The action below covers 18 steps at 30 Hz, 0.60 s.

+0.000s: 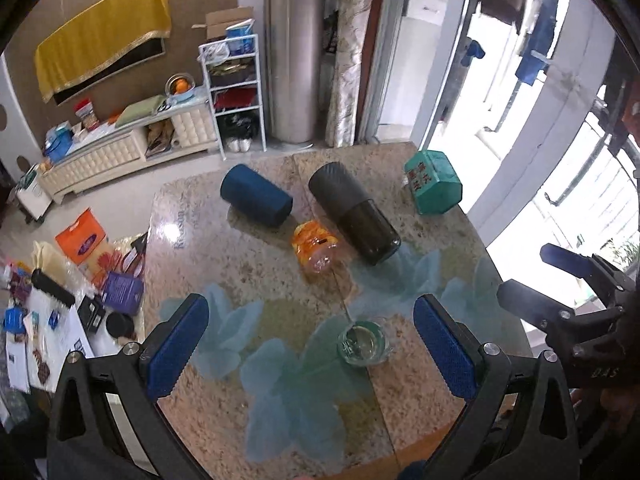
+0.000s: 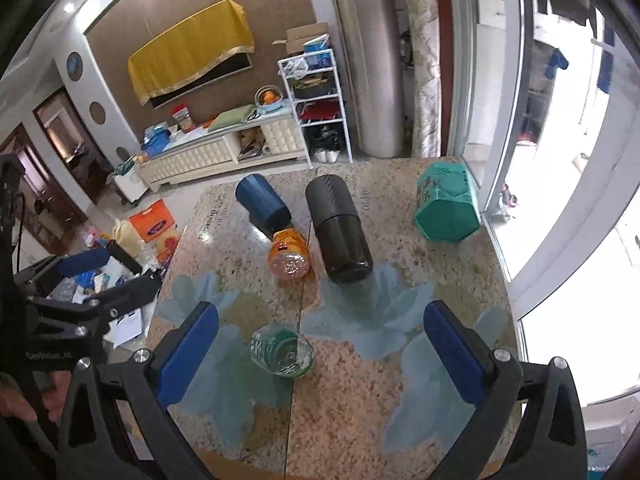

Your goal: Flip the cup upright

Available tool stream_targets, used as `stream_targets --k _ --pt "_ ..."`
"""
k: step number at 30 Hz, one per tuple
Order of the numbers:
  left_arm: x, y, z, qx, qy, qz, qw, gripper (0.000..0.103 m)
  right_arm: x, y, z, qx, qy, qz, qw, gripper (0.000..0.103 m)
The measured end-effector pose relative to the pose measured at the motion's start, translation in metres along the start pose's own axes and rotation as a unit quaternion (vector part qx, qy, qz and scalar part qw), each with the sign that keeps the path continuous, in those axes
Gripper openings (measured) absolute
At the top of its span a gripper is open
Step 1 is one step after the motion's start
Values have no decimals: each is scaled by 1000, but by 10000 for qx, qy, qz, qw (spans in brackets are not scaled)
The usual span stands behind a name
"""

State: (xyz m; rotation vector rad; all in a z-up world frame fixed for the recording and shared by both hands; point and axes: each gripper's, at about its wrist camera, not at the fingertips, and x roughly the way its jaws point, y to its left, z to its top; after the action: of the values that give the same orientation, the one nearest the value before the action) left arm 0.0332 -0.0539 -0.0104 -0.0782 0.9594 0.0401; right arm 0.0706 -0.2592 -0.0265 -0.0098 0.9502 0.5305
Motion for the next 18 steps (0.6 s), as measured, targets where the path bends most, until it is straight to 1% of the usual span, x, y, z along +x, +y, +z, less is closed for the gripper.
stream_targets --k 2,6,9,14,18 --pt "-1 4 0 86 -36 -103 9999 103 -2 3 -1 34 -54 -68 10000 103" --pt "-2 9 0 190 -33 -129 9997 103 -4 8 -3 68 -76 -178 9998 103" --pt "-5 12 -1 268 -64 -219 9994 103 -9 12 -1 13 -117 -229 9997 103" --pt "-9 16 -3 358 -180 -166 9991 103 -9 15 1 -44 -187 -275 9994 103" --pt "-10 18 -5 345 -137 -217 9991 103 -5 19 -1 -43 -223 -278 9994 103"
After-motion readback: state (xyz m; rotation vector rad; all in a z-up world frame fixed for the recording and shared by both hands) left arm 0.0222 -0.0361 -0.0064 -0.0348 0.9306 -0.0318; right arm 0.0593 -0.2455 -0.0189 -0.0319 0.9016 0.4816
